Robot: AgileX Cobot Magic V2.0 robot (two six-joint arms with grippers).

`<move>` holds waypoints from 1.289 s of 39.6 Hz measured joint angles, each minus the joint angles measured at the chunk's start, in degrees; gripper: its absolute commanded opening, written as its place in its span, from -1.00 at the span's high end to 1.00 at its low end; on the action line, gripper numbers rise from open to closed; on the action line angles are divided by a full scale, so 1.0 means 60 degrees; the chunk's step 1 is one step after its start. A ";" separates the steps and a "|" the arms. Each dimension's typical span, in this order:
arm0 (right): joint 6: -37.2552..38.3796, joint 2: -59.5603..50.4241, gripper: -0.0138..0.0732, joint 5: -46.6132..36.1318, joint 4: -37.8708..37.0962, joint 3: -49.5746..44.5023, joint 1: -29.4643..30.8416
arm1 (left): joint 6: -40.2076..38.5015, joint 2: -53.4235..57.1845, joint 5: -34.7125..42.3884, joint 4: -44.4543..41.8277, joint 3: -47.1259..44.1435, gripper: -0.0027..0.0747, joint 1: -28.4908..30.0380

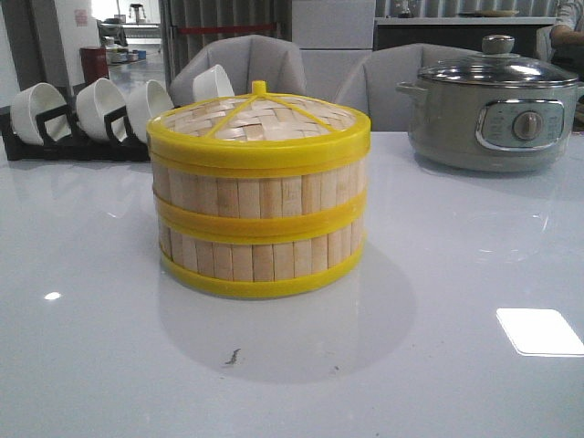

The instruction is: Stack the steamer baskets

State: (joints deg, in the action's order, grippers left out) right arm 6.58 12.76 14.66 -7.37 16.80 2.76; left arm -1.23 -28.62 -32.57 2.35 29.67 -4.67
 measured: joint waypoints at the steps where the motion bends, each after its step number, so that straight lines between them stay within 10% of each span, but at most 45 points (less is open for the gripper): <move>1: 0.0000 0.0000 0.53 0.0000 0.0000 0.0000 0.0000 | 0.0000 0.0000 0.0000 0.0000 0.0000 0.71 0.0000; 31: 0.0000 0.0000 0.53 0.0000 0.0000 0.0000 0.0000 | 0.0000 0.3514 0.4769 0.0017 -0.3495 0.71 0.0004; 51: 0.0000 0.0000 0.53 -0.0007 0.0000 0.0000 0.0000 | 0.0000 0.4809 0.5327 0.0017 -0.4998 0.71 0.0004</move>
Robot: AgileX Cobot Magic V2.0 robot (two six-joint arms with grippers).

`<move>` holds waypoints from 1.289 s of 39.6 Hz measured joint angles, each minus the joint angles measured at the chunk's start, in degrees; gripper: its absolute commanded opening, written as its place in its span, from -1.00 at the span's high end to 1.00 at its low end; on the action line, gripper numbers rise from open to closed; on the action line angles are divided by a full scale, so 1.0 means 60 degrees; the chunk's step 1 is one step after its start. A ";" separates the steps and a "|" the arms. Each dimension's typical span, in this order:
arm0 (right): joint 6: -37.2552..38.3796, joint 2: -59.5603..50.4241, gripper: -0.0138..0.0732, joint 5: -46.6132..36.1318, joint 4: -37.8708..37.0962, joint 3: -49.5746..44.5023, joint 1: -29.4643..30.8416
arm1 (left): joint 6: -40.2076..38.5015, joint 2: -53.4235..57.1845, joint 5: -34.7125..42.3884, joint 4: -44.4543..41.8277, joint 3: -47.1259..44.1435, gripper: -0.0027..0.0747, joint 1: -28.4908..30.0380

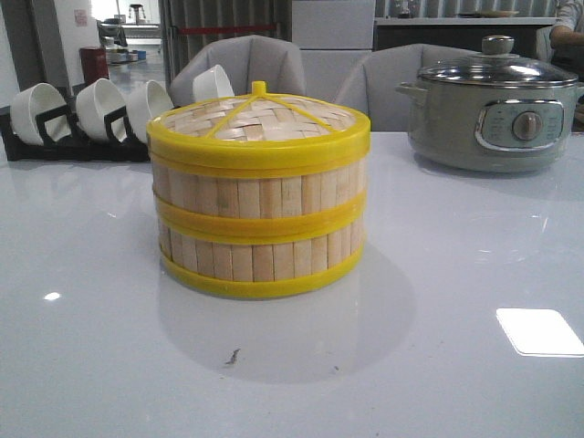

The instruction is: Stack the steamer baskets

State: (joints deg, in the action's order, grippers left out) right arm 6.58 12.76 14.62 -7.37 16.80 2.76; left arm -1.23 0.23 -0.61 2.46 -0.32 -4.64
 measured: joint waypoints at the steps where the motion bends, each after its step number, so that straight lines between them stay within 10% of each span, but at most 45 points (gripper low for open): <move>1: 0.0000 0.0000 0.53 0.0000 0.0000 0.0000 0.0000 | 0.0000 0.0000 0.0000 0.0000 0.0000 0.71 0.0000; 51: 0.0000 0.0000 0.53 0.0000 0.0000 0.0000 0.0000 | -0.0992 0.0000 0.0039 -0.1001 0.0000 0.71 0.0000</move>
State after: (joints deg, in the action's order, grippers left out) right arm 6.58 12.76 14.62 -7.37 16.80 2.76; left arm -7.18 0.23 -0.38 -3.55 -0.32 -4.64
